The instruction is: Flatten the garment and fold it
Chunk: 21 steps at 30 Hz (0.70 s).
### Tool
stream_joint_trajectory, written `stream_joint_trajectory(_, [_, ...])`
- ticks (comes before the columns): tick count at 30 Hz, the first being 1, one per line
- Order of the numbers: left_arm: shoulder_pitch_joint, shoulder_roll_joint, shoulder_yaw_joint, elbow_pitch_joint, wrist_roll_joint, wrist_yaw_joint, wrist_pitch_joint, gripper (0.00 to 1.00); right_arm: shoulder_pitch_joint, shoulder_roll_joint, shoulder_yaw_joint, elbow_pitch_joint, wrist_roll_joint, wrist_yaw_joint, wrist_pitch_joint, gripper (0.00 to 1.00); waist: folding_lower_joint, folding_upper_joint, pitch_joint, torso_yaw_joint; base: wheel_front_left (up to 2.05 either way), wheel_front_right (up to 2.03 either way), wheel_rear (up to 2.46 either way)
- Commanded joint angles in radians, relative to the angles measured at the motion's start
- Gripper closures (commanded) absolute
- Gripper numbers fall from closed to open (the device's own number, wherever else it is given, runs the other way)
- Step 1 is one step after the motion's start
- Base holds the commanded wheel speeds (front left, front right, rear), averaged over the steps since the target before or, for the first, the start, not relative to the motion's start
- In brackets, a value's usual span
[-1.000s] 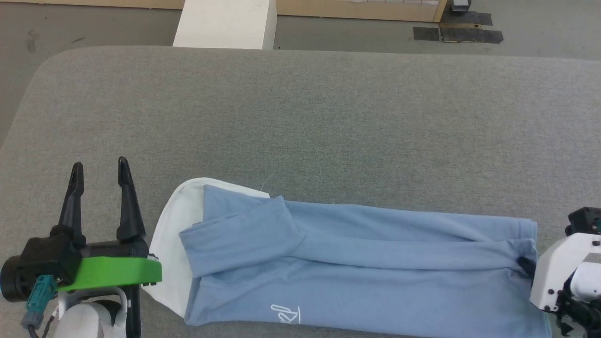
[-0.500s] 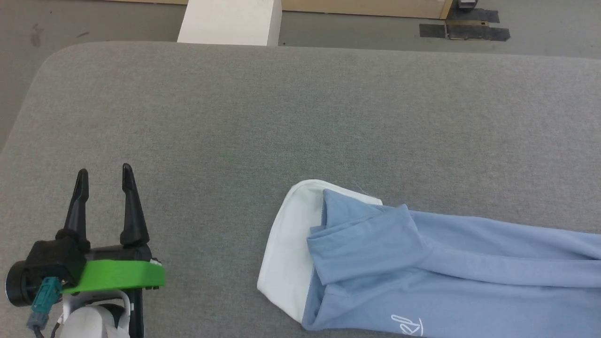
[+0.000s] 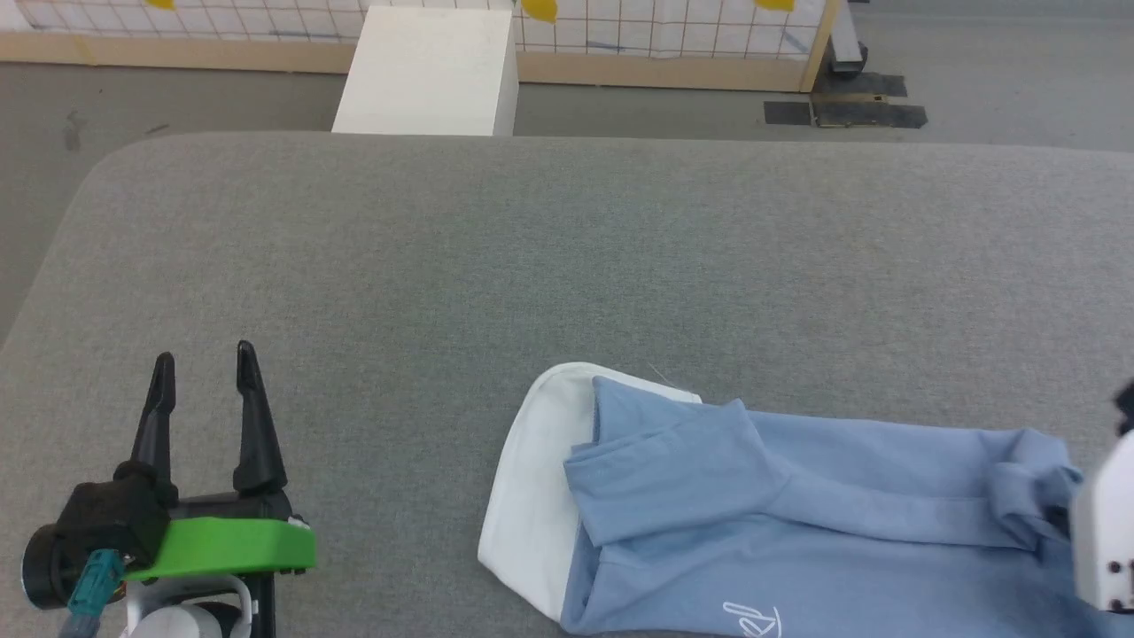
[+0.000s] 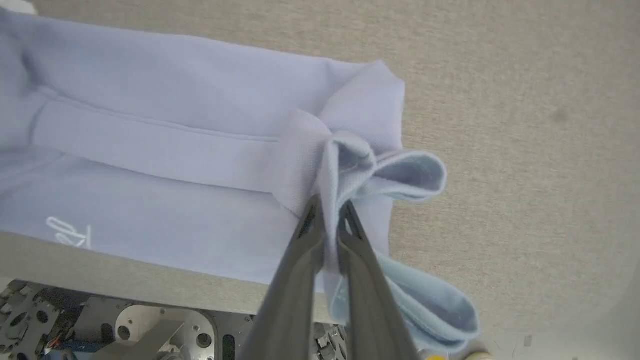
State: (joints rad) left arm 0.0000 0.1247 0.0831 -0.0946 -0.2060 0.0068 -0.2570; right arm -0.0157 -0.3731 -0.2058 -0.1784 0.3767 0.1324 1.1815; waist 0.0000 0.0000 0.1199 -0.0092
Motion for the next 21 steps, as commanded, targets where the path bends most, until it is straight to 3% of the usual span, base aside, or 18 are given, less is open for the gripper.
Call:
stream_joint_trajectory(1, [0.009,-0.005,0.001,0.002,0.011,-0.008,-0.005,0.0,0.003,0.015,0.026,-0.039,0.018,-0.002,0.001,1.0,0.0,0.0,-0.007,-0.002,0.0,0.0,0.0])
stream_joint_trajectory(6, [0.012,-0.013,0.006,0.005,0.019,-0.02,-0.005,0.0,-0.029,0.043,0.169,-0.119,0.037,-0.002,-0.051,1.0,0.0,0.0,-0.015,0.005,0.0,0.0,0.0])
stream_joint_trajectory(7, [0.021,-0.022,0.017,0.006,0.023,-0.028,-0.005,0.0,-0.091,0.084,0.317,-0.083,0.068,-0.002,-0.114,1.0,0.0,0.0,-0.012,0.023,0.0,0.0,0.0])
stream_joint_trajectory(16, [0.005,-0.034,0.022,0.013,0.034,-0.043,-0.005,0.0,-0.215,0.174,0.525,0.093,0.077,-0.002,-0.258,1.0,0.0,0.0,0.016,0.076,0.0,0.0,0.0])
stream_joint_trajectory(21, [0.005,-0.043,0.026,0.011,0.037,-0.047,-0.005,0.0,-0.261,0.229,0.589,0.202,0.067,-0.002,-0.342,1.0,0.0,0.0,0.028,0.097,0.0,0.0,0.0])
